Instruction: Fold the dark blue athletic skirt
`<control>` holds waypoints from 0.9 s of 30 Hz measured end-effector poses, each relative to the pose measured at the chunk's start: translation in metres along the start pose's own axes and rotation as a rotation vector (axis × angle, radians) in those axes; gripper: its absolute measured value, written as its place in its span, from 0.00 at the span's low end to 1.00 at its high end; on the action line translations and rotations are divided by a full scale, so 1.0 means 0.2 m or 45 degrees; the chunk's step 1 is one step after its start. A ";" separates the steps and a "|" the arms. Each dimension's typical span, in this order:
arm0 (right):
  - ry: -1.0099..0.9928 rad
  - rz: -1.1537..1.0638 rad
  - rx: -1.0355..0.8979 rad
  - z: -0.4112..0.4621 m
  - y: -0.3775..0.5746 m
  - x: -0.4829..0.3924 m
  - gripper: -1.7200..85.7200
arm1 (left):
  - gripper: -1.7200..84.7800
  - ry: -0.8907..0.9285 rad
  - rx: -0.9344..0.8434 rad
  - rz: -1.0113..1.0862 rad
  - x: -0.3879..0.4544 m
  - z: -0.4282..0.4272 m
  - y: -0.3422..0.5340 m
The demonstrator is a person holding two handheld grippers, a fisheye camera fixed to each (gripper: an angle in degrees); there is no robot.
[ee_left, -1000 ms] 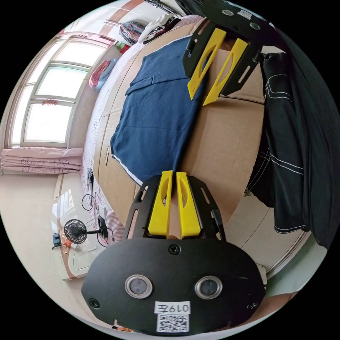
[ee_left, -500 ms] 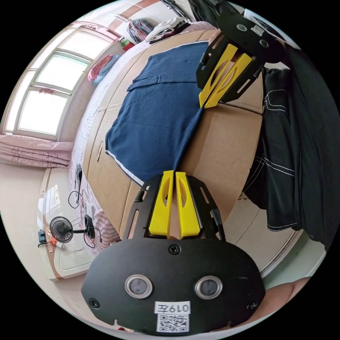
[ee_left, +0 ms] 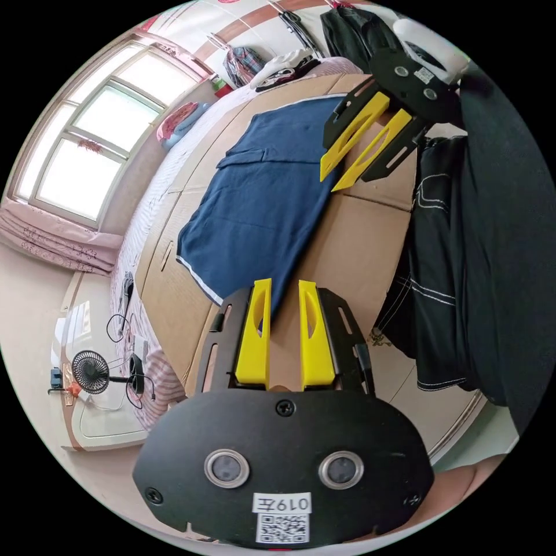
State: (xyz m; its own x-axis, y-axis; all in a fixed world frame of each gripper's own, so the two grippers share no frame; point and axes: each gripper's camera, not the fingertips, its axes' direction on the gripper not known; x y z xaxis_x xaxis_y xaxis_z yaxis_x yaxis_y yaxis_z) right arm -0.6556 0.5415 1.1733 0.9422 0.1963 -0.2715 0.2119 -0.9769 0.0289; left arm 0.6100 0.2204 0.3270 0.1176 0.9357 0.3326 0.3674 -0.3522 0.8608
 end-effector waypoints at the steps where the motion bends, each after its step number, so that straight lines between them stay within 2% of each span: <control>1: -0.007 0.046 -0.002 -0.01 0.04 0.05 0.07 | 0.09 0.018 0.050 -0.008 0.01 -0.02 0.00; 4: -0.016 0.129 -0.022 -0.04 0.12 0.18 0.06 | 0.09 0.070 0.181 -0.027 0.01 -0.05 -0.04; 11: 0.053 0.083 -0.128 -0.01 0.26 0.33 0.07 | 0.10 0.124 0.324 0.188 0.19 -0.02 -0.31; 19: 0.057 0.044 -0.177 0.16 0.28 0.47 0.08 | 0.09 0.089 0.204 0.321 0.32 0.09 -0.41; 27: 0.025 0.056 -0.194 0.27 0.28 0.61 0.02 | 0.04 0.123 0.188 0.274 0.32 0.06 -0.43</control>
State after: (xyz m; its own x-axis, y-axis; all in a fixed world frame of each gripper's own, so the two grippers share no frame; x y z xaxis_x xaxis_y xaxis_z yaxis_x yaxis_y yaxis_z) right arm -0.5426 0.5069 1.0893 0.9561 0.1567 -0.2476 0.2057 -0.9606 0.1867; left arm 0.5979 0.3114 0.2701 0.1213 0.8309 0.5430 0.4747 -0.5290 0.7034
